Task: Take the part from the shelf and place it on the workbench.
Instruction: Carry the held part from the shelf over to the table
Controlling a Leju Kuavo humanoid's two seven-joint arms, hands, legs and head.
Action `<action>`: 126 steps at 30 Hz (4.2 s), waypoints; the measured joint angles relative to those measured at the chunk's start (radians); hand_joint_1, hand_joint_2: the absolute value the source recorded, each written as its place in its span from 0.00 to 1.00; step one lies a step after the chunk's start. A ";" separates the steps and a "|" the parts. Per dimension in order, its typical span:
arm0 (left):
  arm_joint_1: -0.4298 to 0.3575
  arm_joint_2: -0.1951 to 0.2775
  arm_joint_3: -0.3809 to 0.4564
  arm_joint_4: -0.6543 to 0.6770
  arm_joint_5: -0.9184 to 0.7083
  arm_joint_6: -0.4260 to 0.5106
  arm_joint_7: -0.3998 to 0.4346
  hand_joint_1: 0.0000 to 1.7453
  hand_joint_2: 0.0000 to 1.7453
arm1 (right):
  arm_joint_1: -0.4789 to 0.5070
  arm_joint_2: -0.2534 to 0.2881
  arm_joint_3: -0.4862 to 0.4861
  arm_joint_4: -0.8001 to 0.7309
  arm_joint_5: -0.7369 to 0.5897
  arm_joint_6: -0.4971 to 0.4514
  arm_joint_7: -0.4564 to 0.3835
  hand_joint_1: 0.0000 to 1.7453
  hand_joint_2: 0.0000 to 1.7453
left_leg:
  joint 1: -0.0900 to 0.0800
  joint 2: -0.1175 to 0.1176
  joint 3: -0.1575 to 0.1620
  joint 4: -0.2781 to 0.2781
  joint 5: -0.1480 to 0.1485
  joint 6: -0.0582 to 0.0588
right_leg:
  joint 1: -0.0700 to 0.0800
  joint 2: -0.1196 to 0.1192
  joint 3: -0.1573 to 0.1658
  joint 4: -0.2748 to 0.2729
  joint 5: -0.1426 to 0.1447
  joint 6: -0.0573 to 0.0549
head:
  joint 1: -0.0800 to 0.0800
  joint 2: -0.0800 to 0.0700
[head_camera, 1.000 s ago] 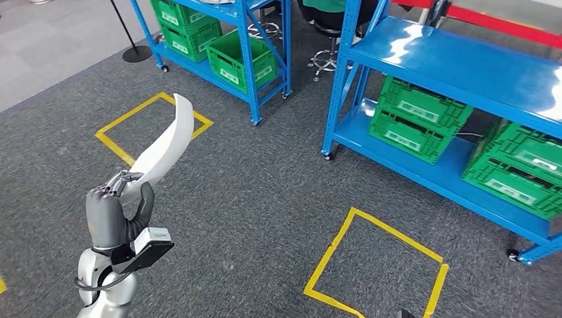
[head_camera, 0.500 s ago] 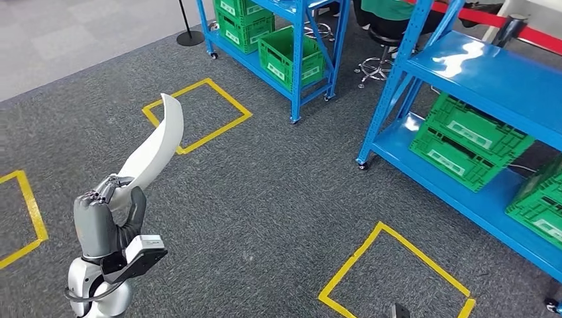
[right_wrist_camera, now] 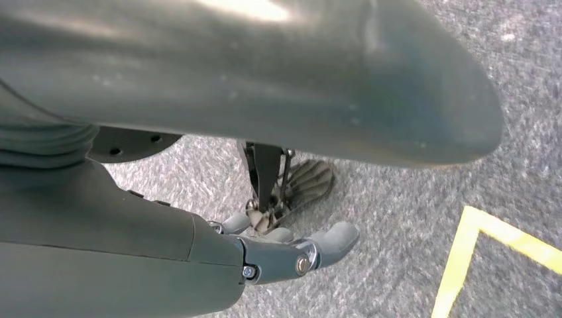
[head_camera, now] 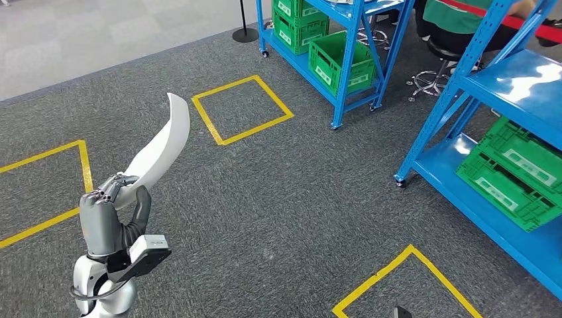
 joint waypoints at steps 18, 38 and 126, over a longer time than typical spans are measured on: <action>-0.013 -0.016 0.007 -0.010 -0.024 -0.008 0.003 1.00 1.00 | -0.004 0.000 0.007 0.000 0.015 0.023 -0.012 0.00 0.00 | -0.013 0.107 0.048 -0.038 -0.002 0.058 | 0.014 -0.071 -0.041 0.121 -0.086 0.021 | 0.000 0.000; -0.013 -0.020 0.007 0.013 -0.034 -0.015 0.006 1.00 1.00 | 0.004 -0.001 0.007 0.000 0.024 0.027 -0.008 0.00 0.00 | -0.002 0.101 -0.083 0.203 -0.088 -0.005 | 0.007 -0.105 -0.001 -0.008 0.006 -0.011 | -0.007 0.000; -0.064 0.001 -0.011 0.046 -0.014 0.003 0.057 1.00 1.00 | -0.003 0.000 0.007 0.000 0.051 0.045 0.005 0.00 0.00 | -0.002 0.079 -0.075 0.181 -0.099 0.007 | 0.004 -0.053 -0.007 -0.030 0.035 -0.007 | -0.006 0.000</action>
